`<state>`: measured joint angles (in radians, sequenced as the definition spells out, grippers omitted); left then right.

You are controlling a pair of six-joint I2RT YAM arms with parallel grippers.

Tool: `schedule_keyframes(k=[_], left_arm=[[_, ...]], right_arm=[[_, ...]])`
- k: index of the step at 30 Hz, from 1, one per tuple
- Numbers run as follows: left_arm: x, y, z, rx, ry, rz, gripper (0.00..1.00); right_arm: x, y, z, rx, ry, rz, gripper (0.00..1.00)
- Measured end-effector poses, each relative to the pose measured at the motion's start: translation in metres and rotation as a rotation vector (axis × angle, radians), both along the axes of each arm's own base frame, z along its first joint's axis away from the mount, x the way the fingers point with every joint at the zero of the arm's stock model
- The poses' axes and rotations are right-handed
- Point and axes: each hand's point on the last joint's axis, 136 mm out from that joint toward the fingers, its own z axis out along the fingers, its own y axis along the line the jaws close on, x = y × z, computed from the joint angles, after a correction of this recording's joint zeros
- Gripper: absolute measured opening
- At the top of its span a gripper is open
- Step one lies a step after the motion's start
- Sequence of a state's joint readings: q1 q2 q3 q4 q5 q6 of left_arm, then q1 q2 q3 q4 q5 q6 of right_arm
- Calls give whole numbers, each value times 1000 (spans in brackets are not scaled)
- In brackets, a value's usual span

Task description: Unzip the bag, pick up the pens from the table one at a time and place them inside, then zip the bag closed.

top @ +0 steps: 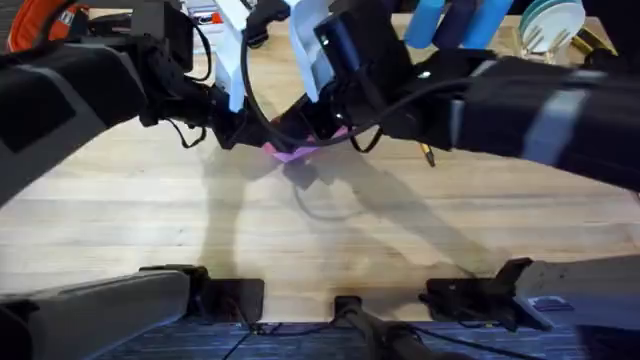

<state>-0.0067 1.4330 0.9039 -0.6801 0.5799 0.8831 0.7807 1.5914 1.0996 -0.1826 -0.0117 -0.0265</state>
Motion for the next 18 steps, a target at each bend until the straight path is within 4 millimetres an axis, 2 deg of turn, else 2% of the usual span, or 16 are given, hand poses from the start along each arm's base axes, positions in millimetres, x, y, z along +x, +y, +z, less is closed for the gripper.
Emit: schedule_keyframes(k=[6, 8, 14, 16, 18], left_arm=[[3, -1, 2, -11, -2, 17, 43], [3, -1, 2, -12, -2, 19, 46], [4, -1, 2, -12, -4, 20, 79], [4, -1, 2, -12, -6, 20, 139], [6, -1, 3, -12, -12, 20, 331]], right_arm=[[-32, -6, 23, -6, 15, 56, 997], [-29, -13, 31, 1, 4, 41, 997], [-5, -36, 47, 26, -24, -37, 997], [2, -41, 52, 33, -32, -57, 997], [7, -45, 56, 38, -39, -72, 997]])
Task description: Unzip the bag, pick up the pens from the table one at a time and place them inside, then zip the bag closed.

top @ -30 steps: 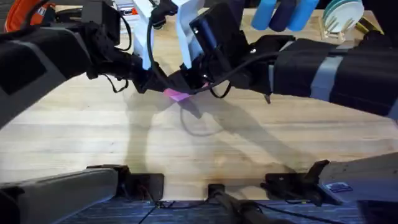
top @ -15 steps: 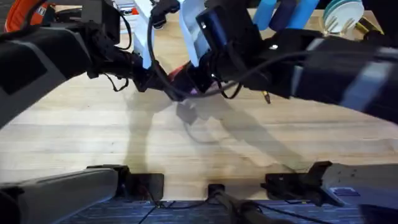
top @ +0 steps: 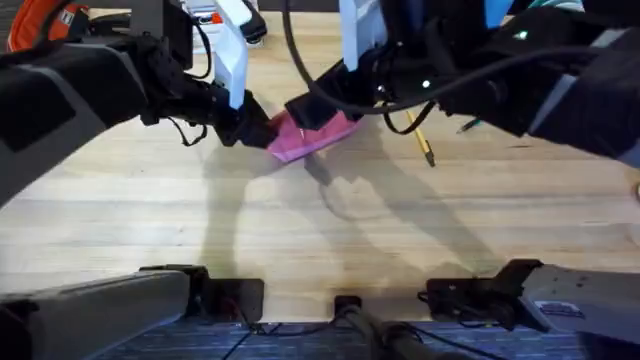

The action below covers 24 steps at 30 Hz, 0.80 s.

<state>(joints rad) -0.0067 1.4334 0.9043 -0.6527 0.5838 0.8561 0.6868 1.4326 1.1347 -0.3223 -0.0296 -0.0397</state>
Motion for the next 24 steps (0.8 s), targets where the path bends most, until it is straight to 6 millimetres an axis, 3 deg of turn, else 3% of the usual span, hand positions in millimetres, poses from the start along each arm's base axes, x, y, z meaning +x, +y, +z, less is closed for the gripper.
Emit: schedule_keyframes(k=[4, 5, 14, 20, 24], left_arm=[[0, 0, 0, -1, -1, 2, 935], [0, 0, 0, -2, 1, 4, 980], [4, 0, 1, -2, -14, 5, 993], [-6, 0, 2, -1, 42, 5, 993], [-11, 0, 15, -1, 82, 6, 993]], right_arm=[[6, -8, 1, -10, -5, -13, 997], [6, -9, 0, -16, -2, -14, 997], [-4, -20, -4, -89, 50, 6, 996], [1, -25, 21, -98, 25, 13, 996], [10, -28, 40, -60, 4, 17, 996]])
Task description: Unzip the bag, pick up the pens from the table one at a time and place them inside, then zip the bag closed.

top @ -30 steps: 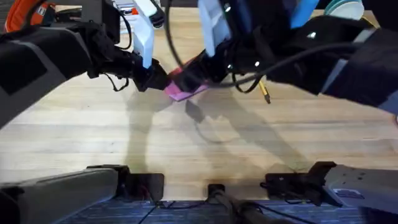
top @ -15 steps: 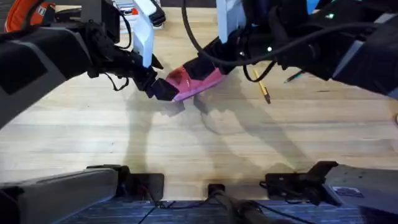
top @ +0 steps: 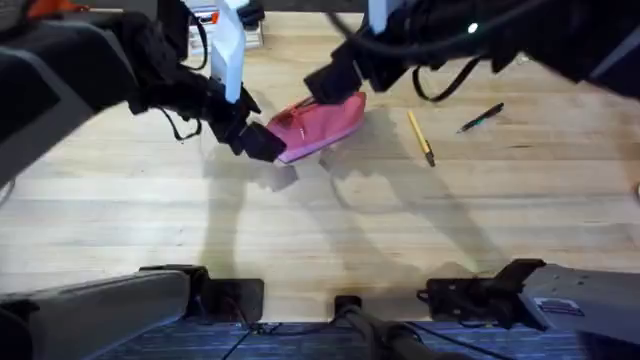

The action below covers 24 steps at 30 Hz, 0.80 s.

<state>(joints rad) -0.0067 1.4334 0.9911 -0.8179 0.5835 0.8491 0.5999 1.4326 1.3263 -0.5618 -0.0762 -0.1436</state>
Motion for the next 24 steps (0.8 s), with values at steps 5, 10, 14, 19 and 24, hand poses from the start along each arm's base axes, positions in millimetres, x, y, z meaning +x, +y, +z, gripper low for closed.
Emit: schedule_keyframes(k=[5, 10, 14, 19, 24], left_arm=[[5, 0, 23, 0, -9, 0, 993], [5, 0, 46, 0, 2, 0, 993], [1, 0, 56, -1, 21, 0, 992], [-6, 5, 63, -10, 24, 14, 993], [-14, 9, 94, -46, -100, -5, 993]], right_arm=[[10, -2, 17, 11, -47, 23, 996], [16, 3, 6, -39, -61, 81, 992], [18, 6, -6, -74, -55, 112, 992], [21, 2, -6, -85, -61, 115, 991], [26, -4, -6, -88, -68, 104, 936]])
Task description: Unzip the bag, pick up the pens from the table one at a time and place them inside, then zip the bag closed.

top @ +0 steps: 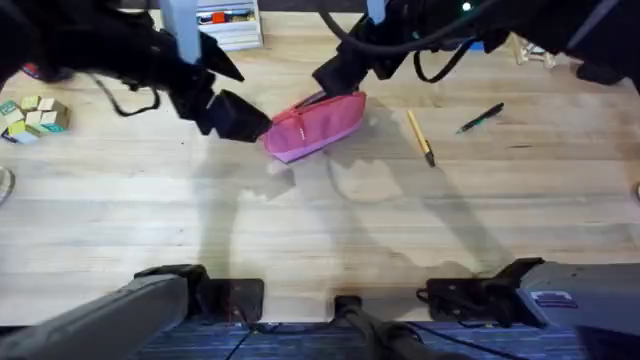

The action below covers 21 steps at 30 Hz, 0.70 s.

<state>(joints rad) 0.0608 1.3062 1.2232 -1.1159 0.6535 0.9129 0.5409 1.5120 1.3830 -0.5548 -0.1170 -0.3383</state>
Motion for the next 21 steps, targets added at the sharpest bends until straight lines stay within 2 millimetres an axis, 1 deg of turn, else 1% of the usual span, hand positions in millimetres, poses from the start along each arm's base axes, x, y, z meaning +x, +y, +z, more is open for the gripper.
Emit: schedule_keyframes(k=[1, 2, 5, 9, 10, 11, 14, 21], left_arm=[[-3, 0, 6, -5, -24, -8, 993], [-7, 0, 12, -8, -46, -18, 993], [-16, -3, 23, -12, -92, -53, 993], [-20, -5, 26, -15, -116, -84, 994], [-20, -5, 26, -15, -117, -87, 994], [-20, -5, 26, -14, -118, -90, 994], [-20, -6, 26, -12, -122, -95, 994], [-20, -6, 26, -10, -126, -100, 994]], right_arm=[[1, -1, 0, -1, -3, 0, 885], [2, -2, 0, -4, -5, 1, 794], [2, -3, 0, -20, -21, 21, 421], [3, -3, 0, -51, -49, 60, 67], [3, -3, 0, -62, -59, 75, 39], [2, -3, 0, -72, -68, 87, 34], [2, -4, 0, -120, -112, 149, 31], [0, -3, -2, -271, -243, 361, 29]])
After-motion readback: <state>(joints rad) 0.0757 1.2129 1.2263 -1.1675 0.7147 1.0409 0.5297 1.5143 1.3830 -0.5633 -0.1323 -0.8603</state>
